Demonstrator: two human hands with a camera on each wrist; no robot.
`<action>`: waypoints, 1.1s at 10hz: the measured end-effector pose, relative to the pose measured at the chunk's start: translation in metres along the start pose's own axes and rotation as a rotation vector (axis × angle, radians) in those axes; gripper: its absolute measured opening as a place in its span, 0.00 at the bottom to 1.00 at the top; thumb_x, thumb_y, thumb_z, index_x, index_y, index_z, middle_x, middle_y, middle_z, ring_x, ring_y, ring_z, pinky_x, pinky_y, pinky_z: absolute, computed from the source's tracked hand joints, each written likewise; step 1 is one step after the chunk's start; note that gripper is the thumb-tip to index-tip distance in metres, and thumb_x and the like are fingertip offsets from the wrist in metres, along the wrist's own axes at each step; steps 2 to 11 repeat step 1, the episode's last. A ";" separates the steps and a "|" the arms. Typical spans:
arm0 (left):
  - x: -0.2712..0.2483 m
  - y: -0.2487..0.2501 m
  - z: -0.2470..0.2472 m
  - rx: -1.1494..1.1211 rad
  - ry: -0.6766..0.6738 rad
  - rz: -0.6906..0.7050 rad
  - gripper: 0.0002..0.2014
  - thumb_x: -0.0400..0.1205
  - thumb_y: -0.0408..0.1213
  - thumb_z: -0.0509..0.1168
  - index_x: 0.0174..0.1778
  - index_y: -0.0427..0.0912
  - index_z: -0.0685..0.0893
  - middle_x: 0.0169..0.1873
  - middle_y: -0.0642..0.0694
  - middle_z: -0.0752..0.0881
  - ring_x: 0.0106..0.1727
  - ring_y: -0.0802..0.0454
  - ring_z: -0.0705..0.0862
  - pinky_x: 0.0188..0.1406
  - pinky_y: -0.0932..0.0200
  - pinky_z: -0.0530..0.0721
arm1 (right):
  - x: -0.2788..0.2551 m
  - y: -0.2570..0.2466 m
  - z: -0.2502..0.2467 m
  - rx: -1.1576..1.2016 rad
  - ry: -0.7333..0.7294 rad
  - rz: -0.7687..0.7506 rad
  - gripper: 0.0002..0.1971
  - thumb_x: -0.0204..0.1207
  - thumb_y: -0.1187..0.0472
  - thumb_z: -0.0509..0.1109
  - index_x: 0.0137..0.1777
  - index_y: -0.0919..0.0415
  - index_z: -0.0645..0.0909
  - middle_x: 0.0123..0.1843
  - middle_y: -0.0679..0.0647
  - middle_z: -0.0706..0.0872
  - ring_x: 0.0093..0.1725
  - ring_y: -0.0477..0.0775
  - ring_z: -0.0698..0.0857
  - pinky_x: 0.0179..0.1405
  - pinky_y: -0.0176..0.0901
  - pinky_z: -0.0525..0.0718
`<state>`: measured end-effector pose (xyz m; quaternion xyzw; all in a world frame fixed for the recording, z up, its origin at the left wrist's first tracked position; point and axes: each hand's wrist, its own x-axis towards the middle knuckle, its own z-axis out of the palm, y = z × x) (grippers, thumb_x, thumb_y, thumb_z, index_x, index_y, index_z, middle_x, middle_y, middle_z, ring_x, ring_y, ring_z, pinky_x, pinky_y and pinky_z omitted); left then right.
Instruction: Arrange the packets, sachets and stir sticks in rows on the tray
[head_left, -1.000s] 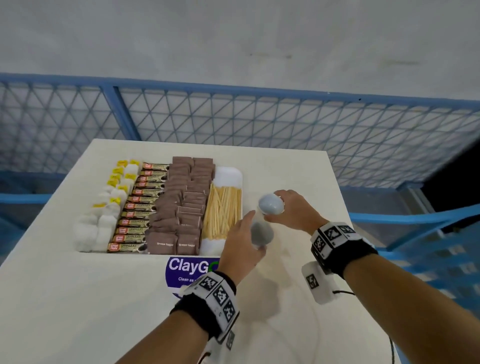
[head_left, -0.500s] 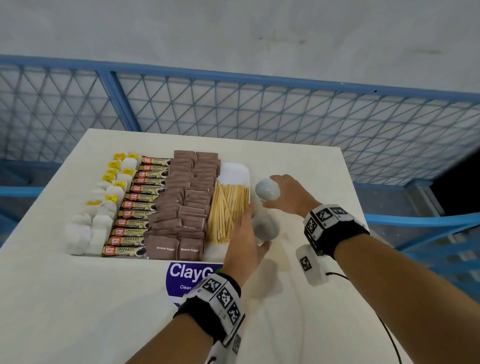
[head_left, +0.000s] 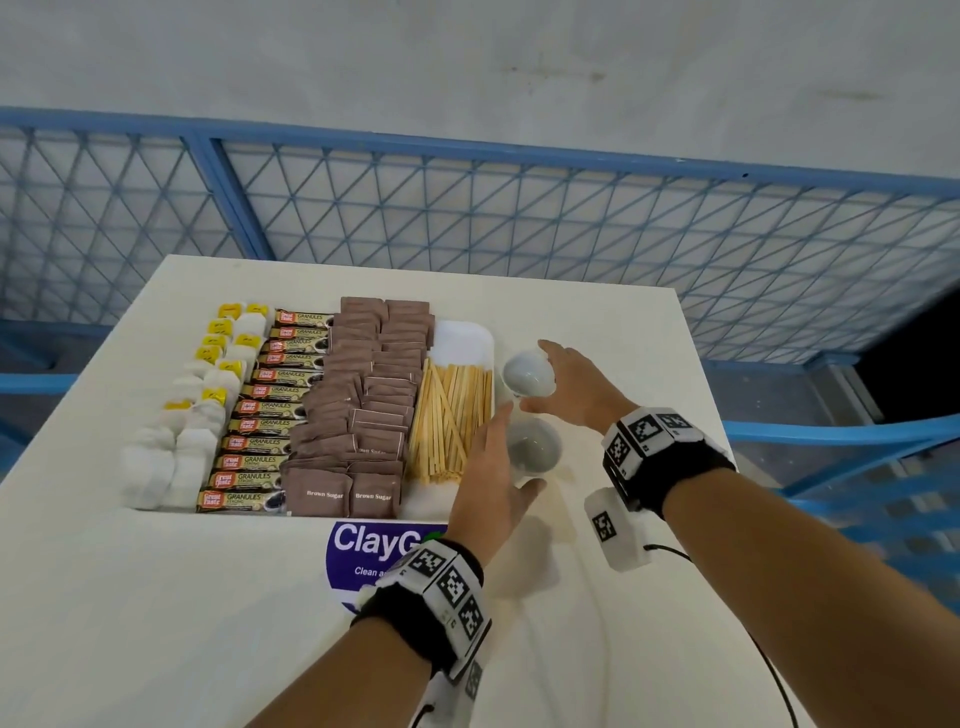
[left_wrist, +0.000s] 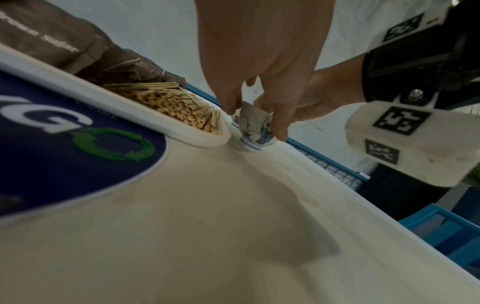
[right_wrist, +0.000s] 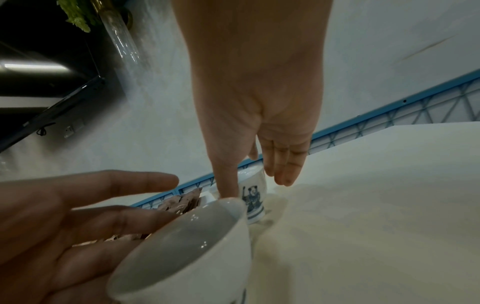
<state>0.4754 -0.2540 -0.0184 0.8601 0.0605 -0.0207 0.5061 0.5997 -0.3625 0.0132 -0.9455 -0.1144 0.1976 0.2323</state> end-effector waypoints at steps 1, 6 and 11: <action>-0.004 -0.002 -0.002 0.025 -0.003 0.025 0.44 0.73 0.32 0.74 0.81 0.43 0.56 0.76 0.46 0.65 0.76 0.53 0.65 0.67 0.78 0.50 | -0.007 0.003 -0.004 0.024 0.025 -0.024 0.47 0.69 0.55 0.77 0.81 0.59 0.51 0.77 0.62 0.65 0.75 0.60 0.68 0.74 0.53 0.68; -0.004 -0.002 -0.002 0.025 -0.003 0.025 0.44 0.73 0.32 0.74 0.81 0.43 0.56 0.76 0.46 0.65 0.76 0.53 0.65 0.67 0.78 0.50 | -0.007 0.003 -0.004 0.024 0.025 -0.024 0.47 0.69 0.55 0.77 0.81 0.59 0.51 0.77 0.62 0.65 0.75 0.60 0.68 0.74 0.53 0.68; -0.004 -0.002 -0.002 0.025 -0.003 0.025 0.44 0.73 0.32 0.74 0.81 0.43 0.56 0.76 0.46 0.65 0.76 0.53 0.65 0.67 0.78 0.50 | -0.007 0.003 -0.004 0.024 0.025 -0.024 0.47 0.69 0.55 0.77 0.81 0.59 0.51 0.77 0.62 0.65 0.75 0.60 0.68 0.74 0.53 0.68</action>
